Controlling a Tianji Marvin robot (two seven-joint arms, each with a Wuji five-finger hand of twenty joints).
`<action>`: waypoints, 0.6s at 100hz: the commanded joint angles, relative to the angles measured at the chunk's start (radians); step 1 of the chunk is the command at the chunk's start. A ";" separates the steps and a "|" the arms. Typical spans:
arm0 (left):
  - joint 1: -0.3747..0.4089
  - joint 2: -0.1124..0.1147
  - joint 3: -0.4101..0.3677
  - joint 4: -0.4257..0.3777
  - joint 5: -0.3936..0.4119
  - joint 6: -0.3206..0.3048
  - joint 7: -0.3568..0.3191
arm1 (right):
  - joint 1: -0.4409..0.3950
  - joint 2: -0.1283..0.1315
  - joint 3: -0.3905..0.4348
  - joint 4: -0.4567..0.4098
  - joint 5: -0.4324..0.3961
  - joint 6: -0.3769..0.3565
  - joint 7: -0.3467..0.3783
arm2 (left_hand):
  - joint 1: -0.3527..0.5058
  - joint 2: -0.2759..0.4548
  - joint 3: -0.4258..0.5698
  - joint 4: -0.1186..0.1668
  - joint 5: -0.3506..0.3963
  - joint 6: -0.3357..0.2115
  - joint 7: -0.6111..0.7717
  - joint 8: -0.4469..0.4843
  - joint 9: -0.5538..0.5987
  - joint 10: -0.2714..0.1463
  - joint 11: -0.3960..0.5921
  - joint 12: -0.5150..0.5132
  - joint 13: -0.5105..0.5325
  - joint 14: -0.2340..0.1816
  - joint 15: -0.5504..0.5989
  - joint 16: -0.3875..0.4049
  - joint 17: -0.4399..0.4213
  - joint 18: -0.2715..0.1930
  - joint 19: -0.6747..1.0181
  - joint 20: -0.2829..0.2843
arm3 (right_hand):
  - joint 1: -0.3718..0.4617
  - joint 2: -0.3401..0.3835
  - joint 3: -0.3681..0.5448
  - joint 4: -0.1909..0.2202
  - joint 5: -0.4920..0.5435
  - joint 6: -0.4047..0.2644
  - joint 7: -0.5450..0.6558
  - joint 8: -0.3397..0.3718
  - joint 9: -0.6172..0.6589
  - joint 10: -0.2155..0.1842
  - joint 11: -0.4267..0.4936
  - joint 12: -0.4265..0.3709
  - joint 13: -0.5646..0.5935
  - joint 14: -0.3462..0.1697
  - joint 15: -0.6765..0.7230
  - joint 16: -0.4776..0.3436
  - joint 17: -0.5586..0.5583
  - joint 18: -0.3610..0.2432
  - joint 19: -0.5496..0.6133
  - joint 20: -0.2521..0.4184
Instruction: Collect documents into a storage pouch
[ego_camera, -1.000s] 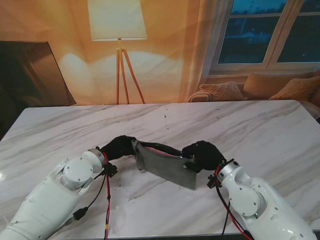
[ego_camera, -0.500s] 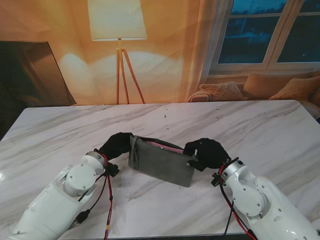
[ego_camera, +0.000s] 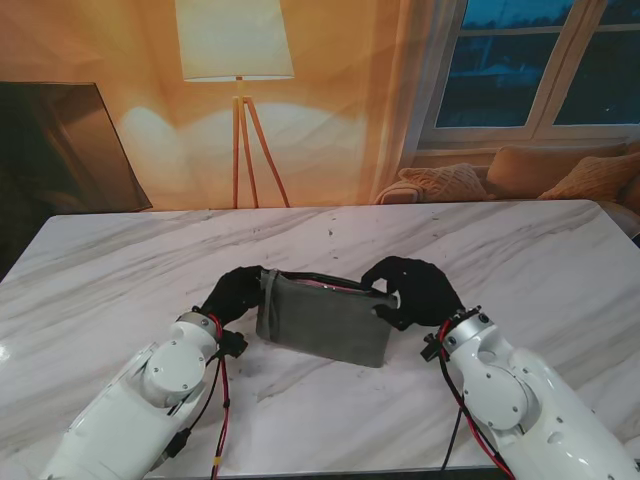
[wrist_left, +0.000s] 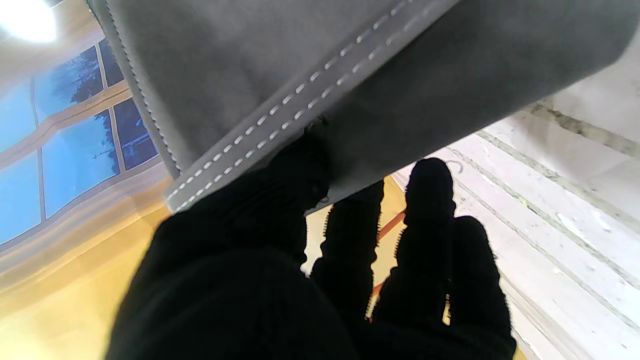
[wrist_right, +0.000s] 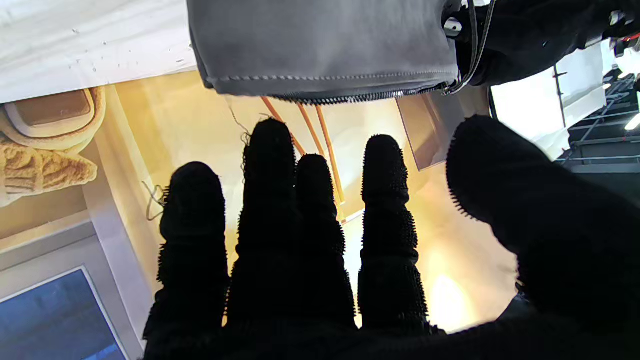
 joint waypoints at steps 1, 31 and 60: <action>0.007 -0.017 0.005 -0.003 -0.002 -0.001 0.008 | -0.002 -0.005 0.009 -0.021 0.004 0.014 0.004 | 0.021 0.036 0.028 -0.004 0.067 -0.050 0.088 0.055 0.065 -0.018 0.033 0.002 0.045 0.034 0.011 -0.005 0.007 0.000 0.042 0.011 | -0.026 0.020 -0.011 0.042 -0.032 0.007 -0.016 0.005 -0.044 0.006 0.000 -0.006 -0.044 -0.018 -0.023 -0.010 -0.030 -0.017 -0.023 0.020; 0.001 -0.025 0.032 0.005 -0.007 -0.019 0.023 | -0.034 -0.011 -0.004 -0.078 0.058 0.025 0.021 | -0.006 0.017 0.053 -0.011 0.083 -0.066 0.073 0.008 0.087 -0.045 -0.005 -0.033 0.061 0.008 0.010 -0.028 0.022 -0.002 0.067 -0.002 | -0.038 0.045 -0.028 0.047 0.068 0.028 0.002 0.006 0.160 0.020 0.214 0.175 0.061 -0.056 0.313 0.191 0.104 -0.029 0.126 0.107; 0.024 -0.029 0.029 -0.038 -0.026 -0.041 0.046 | -0.023 -0.014 -0.117 -0.062 0.206 0.090 0.104 | 0.003 0.012 0.056 -0.008 0.075 -0.071 0.093 0.041 0.083 -0.048 -0.002 -0.015 0.057 0.005 0.021 -0.025 0.020 -0.003 0.074 -0.005 | -0.045 0.082 -0.046 0.051 0.118 0.054 -0.017 -0.029 0.251 0.042 0.189 0.170 0.144 -0.029 0.350 0.166 0.169 -0.007 0.208 0.067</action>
